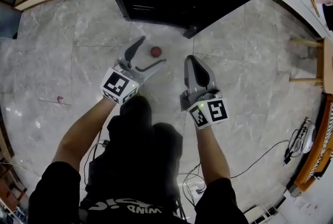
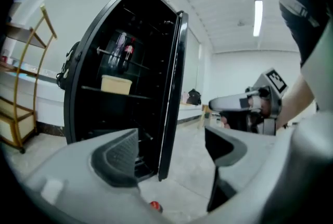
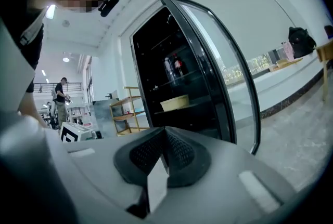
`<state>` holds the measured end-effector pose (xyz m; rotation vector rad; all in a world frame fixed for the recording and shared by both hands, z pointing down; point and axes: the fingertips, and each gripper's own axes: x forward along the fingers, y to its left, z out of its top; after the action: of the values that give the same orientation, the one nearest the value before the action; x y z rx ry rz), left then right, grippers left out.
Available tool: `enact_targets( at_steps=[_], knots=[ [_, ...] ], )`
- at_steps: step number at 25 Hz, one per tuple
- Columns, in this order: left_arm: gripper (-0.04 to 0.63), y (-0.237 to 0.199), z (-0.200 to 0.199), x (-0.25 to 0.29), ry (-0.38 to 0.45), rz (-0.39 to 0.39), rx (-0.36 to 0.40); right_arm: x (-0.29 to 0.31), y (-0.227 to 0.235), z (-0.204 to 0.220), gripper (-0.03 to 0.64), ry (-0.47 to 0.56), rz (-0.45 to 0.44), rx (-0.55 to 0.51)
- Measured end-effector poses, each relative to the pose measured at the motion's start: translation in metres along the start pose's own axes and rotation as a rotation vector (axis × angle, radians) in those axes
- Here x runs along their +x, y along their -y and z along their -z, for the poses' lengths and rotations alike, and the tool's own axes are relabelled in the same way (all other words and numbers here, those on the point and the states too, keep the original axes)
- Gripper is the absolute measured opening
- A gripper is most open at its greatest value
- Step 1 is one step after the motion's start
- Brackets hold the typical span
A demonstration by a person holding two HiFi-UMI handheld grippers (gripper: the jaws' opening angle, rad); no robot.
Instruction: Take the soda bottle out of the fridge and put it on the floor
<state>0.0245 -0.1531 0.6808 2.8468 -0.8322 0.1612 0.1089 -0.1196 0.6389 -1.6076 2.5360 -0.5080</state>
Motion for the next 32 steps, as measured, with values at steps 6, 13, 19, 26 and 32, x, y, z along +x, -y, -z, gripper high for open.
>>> enact_targets(
  at_steps=[6,13,19,26,32],
  knots=[
    [0.396,0.049,-0.185,-0.044,-0.005,0.033,-0.02,-0.042,-0.059,-0.174,-0.003,0.058,0.053,0.026],
    [0.391,0.086,-0.38,-0.079,-0.036,0.077,-0.021,-0.076,-0.13,-0.342,-0.003,0.026,0.076,0.044],
    [0.366,0.107,-0.509,-0.093,-0.027,0.128,-0.029,-0.097,-0.174,-0.453,-0.003,0.026,0.104,0.072],
    [0.285,0.118,-0.582,-0.096,-0.002,0.138,0.034,-0.099,-0.183,-0.523,-0.003,0.068,0.11,0.041],
    [0.173,0.117,-0.616,-0.095,0.028,0.048,0.023,-0.105,-0.178,-0.553,-0.003,0.049,0.092,-0.001]
  ],
)
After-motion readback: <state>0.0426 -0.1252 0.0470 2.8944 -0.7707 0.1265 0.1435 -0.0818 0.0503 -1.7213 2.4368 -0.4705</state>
